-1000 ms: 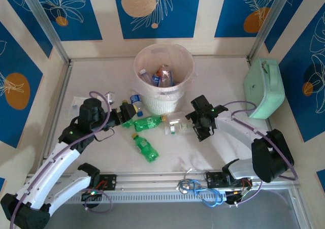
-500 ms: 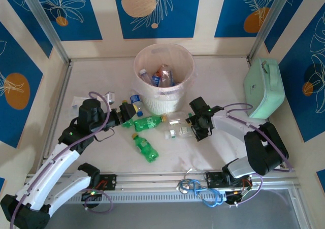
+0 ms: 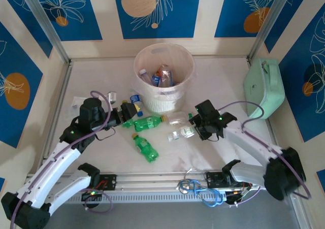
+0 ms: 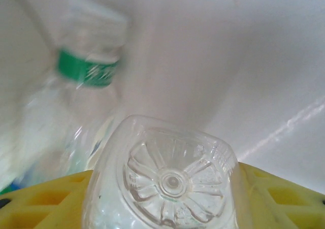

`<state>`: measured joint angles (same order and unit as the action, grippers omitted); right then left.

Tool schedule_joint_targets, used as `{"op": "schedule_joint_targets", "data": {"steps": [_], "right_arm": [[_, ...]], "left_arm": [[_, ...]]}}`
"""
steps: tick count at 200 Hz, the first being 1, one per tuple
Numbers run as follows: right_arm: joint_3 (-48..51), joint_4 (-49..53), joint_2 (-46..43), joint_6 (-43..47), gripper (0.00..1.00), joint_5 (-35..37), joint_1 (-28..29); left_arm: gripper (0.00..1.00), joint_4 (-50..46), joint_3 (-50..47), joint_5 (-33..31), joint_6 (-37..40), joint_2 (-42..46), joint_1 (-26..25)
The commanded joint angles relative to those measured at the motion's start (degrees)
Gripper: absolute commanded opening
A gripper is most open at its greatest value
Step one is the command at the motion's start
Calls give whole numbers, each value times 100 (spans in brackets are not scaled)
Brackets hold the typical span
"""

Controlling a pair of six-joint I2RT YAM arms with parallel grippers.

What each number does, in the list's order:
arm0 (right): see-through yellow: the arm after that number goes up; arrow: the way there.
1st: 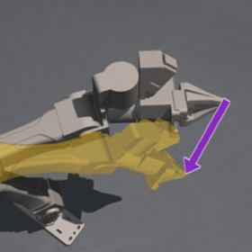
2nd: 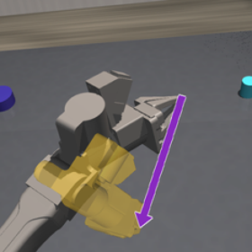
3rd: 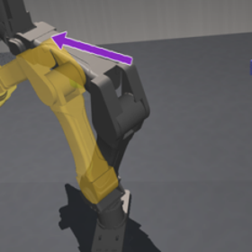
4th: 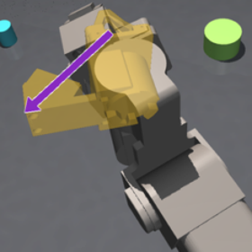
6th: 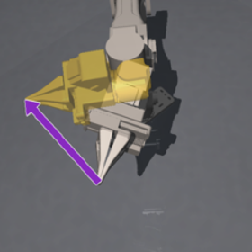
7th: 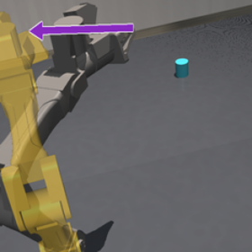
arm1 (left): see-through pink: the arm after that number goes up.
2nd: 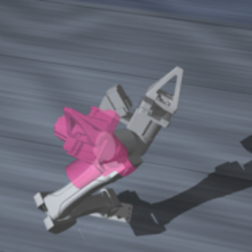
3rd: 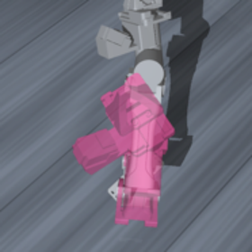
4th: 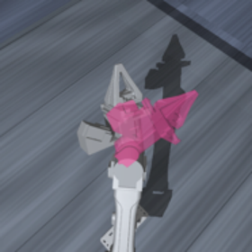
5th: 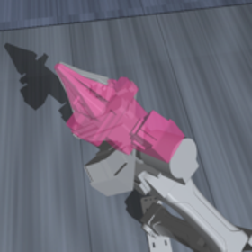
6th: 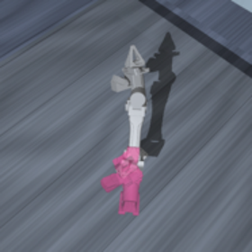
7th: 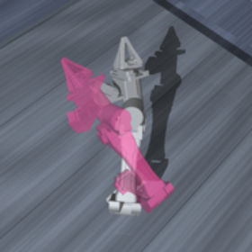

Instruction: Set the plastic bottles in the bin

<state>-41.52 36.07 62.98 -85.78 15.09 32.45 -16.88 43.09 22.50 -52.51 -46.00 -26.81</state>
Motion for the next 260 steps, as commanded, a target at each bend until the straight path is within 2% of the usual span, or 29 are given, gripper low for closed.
{"op": "schedule_joint_targets", "data": {"steps": [1, 28, 54, 79, 147, 199, 242, 260], "right_arm": [[-135, 460, -770, 435, 58, 427, 462], [-523, 458, -1563, 943, 59, 892, 1353], [-1095, 379, -1873, 1465, 59, 1574, 2253], [-1527, 222, -1887, 1814, 58, 1829, 2641], [-1903, -482, -2018, 2068, 58, 1798, 2554], [-1876, -904, -2041, 1933, 59, 1648, 2287], [-1836, -930, -2018, 1892, 59, 1619, 2222], [-1768, -1028, -2016, 1854, 59, 1578, 2196]], "left_arm": [[85, 639, -38, 533, -100, -121, -113], [86, 1281, -33, 847, -119, -343, -509], [89, 2294, -33, 1323, -250, -613, -1034], [93, 3104, 68, 1591, -301, -741, -1551], [93, 3249, 37, 1986, -159, -825, -2049], [89, 3182, 57, 2072, -48, -993, -2153], [81, 3201, 17, 2092, -43, -1035, -2163], [69, 3248, 6, 2084, -49, -1043, -2167]]}}
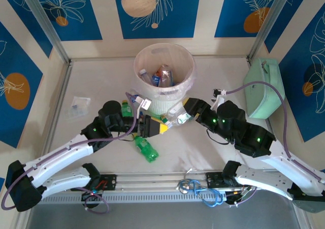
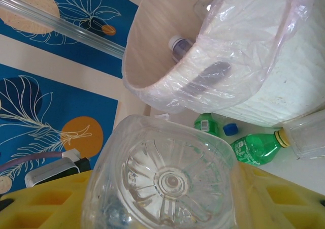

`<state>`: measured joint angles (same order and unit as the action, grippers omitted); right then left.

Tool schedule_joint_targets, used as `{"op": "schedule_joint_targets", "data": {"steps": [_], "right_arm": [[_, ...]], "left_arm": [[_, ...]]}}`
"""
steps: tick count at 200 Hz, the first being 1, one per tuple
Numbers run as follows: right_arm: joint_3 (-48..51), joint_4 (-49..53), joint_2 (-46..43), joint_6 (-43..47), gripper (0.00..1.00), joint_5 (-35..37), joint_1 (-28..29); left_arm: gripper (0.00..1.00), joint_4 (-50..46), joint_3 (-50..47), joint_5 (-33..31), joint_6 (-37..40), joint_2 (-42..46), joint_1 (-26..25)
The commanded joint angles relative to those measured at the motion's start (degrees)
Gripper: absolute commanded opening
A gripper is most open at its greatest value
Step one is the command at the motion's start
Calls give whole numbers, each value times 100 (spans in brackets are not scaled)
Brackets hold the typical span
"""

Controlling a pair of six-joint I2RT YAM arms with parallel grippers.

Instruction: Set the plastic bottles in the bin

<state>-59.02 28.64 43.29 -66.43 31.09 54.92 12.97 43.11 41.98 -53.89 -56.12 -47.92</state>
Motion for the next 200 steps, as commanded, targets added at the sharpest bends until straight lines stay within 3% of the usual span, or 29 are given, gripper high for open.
{"op": "schedule_joint_targets", "data": {"steps": [1, 58, 87, 119, 146, 172, 187, 200], "right_arm": [[-15, -287, -43, -80, 59, -28, -51], [14, -394, 22, -119, 59, -173, -77], [-30, -216, -4, -115, 60, -123, -73], [-529, 976, -195, -126, 85, 447, -95], [-1258, 3104, -296, -563, 94, 1278, -342], [-1689, 4732, -361, -719, 95, 1302, -1078], [-1594, 5048, -503, -622, 95, 1066, -1487], [-1354, 5100, -670, -590, 94, 815, -1713]], "left_arm": [[69, 265, 4, 136, 89, -35, -53], [40, 206, 123, -5, 159, -97, -57], [33, -20, 224, -183, 324, -62, -56], [26, -943, 628, -586, 980, 80, -51], [25, -1601, 1251, -770, 1529, 176, -38], [23, -2670, 2008, -1733, 2188, 197, -28], [27, -3383, 2525, -2880, 2495, 112, -7], [23, -3963, 3043, -3867, 2684, -101, -1]]}}
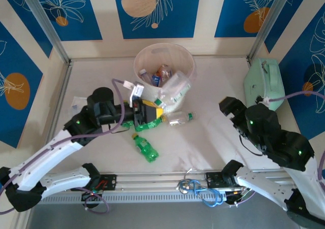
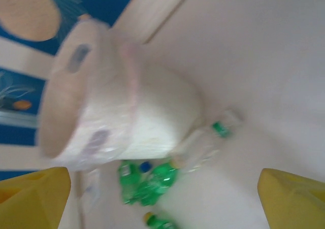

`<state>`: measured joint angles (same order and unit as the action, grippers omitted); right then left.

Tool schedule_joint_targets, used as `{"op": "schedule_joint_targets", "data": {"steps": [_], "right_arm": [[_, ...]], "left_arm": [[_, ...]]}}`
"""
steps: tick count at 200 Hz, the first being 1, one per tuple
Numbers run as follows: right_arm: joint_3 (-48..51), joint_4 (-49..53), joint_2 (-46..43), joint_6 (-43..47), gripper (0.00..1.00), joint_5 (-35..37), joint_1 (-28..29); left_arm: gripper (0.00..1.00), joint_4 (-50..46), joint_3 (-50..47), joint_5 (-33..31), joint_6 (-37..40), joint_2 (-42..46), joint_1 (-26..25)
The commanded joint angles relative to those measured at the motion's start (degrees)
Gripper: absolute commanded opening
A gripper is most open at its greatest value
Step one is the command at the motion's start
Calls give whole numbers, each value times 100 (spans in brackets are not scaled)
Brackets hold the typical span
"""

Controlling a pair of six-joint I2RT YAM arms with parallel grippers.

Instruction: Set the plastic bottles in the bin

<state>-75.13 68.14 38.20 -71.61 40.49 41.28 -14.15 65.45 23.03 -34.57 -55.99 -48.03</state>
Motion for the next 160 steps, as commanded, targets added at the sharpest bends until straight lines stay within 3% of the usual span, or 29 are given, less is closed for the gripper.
{"op": "schedule_joint_targets", "data": {"steps": [1, 17, 33, 86, 160], "right_arm": [[281, 1150, -175, -72, 94, -149, -366], [680, 1050, -363, -76, 93, -501, -525], [983, 967, -472, -154, 91, -759, -593], [1176, 855, -585, -208, 89, -970, -603], [1273, 954, -805, -274, 88, -1069, -603]], "left_arm": [[23, -1284, 845, -2041, 768, -136, 11], [22, -1703, 1468, -2801, 1042, -557, 45], [21, -1973, 2144, -3025, 1156, -1090, 89], [20, -2668, 3964, -3158, 947, -2754, 195], [18, -2789, 4726, -2751, 347, -4005, 465]]}}
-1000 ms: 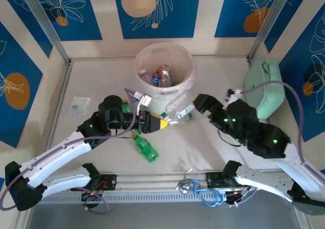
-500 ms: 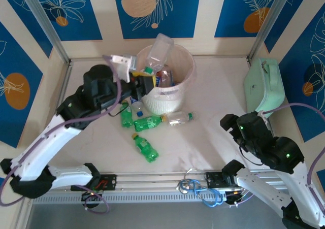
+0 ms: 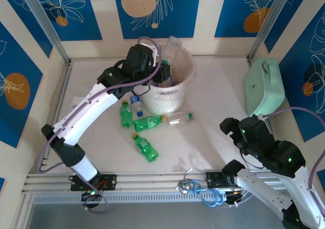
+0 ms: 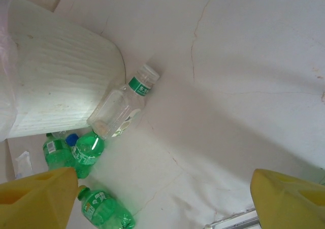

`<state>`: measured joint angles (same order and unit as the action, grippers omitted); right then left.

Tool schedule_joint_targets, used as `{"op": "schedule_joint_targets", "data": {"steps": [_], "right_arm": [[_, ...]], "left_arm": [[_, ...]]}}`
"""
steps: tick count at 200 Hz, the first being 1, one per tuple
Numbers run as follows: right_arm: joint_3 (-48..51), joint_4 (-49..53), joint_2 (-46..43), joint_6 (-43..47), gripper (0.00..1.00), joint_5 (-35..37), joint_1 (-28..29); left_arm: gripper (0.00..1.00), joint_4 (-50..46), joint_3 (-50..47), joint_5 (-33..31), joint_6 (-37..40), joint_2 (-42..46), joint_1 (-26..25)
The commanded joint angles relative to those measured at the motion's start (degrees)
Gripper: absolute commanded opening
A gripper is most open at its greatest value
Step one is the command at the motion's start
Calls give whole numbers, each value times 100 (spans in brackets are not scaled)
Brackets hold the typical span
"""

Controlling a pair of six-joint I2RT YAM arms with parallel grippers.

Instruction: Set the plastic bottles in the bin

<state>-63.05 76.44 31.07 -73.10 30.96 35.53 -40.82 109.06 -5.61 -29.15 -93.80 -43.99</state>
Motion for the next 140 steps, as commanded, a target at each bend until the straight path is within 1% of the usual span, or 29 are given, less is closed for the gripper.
{"op": "schedule_joint_targets", "data": {"steps": [1, 31, 36, 42, 52, 56, 64, 71, 85, 108, 140], "right_arm": [[64, 124, -93, -125, 88, -121, -28], [98, 128, -154, -152, 88, -130, -28], [100, 134, -156, -152, 88, -134, -28], [100, 128, -163, -152, 88, -134, -28], [100, 118, -158, -137, 88, -143, -28], [100, 118, -162, -143, 88, -143, -28], [91, 110, -158, -135, 88, -143, -28], [83, 107, -162, -126, 88, -143, -28], [73, 99, -152, -101, 88, -143, -30], [58, 60, -117, -60, 88, -138, -36], [56, -126, 63, 4, 88, -237, -37]], "left_arm": [[18, -125, 373, 117, -205, -238, 59], [18, -196, 577, 162, -319, -616, 88], [20, -260, 677, 144, -327, -699, 83], [25, -352, 790, 139, -340, -813, 83], [43, -488, 966, 184, -363, -967, 84], [49, -504, 1003, 210, -368, -1017, 90], [56, -515, 1021, 243, -406, -1072, 88], [59, -515, 1021, 242, -434, -1087, 84], [63, -513, 1025, 254, -459, -1088, 84], [67, -566, 1024, 146, -442, -964, 83], [68, -455, 868, 112, -345, -412, 84]]}}
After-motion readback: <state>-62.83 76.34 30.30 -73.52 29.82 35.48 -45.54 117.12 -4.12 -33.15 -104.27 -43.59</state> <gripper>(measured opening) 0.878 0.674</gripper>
